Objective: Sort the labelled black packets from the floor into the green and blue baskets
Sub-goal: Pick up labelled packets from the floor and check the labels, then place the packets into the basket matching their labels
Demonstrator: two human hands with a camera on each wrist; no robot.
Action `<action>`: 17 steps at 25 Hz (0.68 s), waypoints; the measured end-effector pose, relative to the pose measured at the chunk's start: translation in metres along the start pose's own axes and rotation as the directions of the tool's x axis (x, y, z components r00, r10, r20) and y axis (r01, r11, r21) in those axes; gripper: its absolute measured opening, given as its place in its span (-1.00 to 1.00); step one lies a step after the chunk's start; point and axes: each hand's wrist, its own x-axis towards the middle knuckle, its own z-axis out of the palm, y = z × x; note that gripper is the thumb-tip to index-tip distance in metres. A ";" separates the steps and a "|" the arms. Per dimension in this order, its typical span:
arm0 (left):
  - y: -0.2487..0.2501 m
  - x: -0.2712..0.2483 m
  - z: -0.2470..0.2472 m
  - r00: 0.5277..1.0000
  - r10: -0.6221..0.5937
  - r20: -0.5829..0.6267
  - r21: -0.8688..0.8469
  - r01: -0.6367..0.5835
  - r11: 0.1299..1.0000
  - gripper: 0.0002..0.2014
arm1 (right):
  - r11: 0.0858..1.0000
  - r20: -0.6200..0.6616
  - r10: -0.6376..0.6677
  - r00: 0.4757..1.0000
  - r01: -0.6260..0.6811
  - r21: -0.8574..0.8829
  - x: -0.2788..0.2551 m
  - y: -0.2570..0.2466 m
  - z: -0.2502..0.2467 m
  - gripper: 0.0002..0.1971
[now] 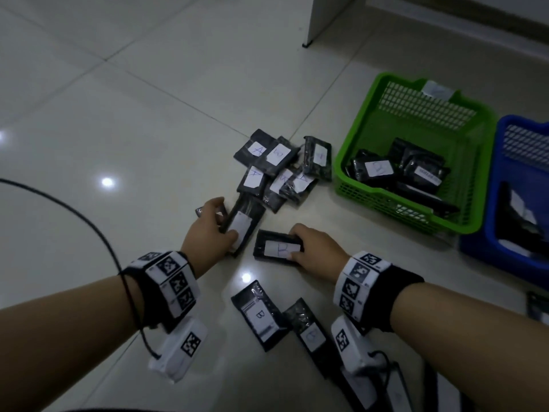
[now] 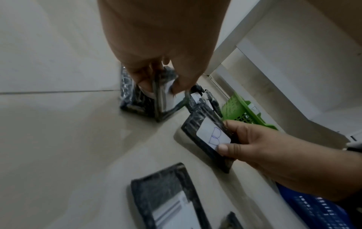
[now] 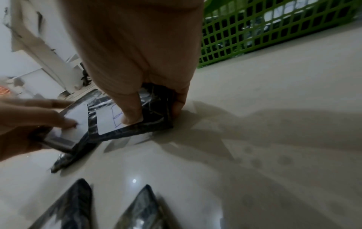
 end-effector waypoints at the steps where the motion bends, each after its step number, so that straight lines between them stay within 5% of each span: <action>1: 0.003 -0.007 -0.001 1.000 -0.014 -0.020 -0.055 0.013 0.998 -0.43 | 0.999 -0.007 0.010 1.000 -0.010 0.048 -0.003 0.001 -0.005 -0.71; 9: 0.110 -0.019 -0.006 0.992 0.122 0.023 -0.235 -0.114 0.965 -0.67 | 0.886 -0.186 0.087 0.979 0.009 0.463 -0.044 0.019 -0.084 -0.77; 13: 0.195 -0.005 0.011 0.974 0.219 0.060 -0.264 -0.196 0.944 -0.71 | 0.875 -0.262 0.131 0.956 0.012 0.484 -0.082 0.050 -0.152 -0.77; 17: 0.274 -0.003 0.079 0.938 0.323 0.128 -0.226 -0.290 0.930 -0.68 | 0.863 -0.371 0.286 0.884 -0.069 0.501 -0.129 0.123 -0.197 -0.67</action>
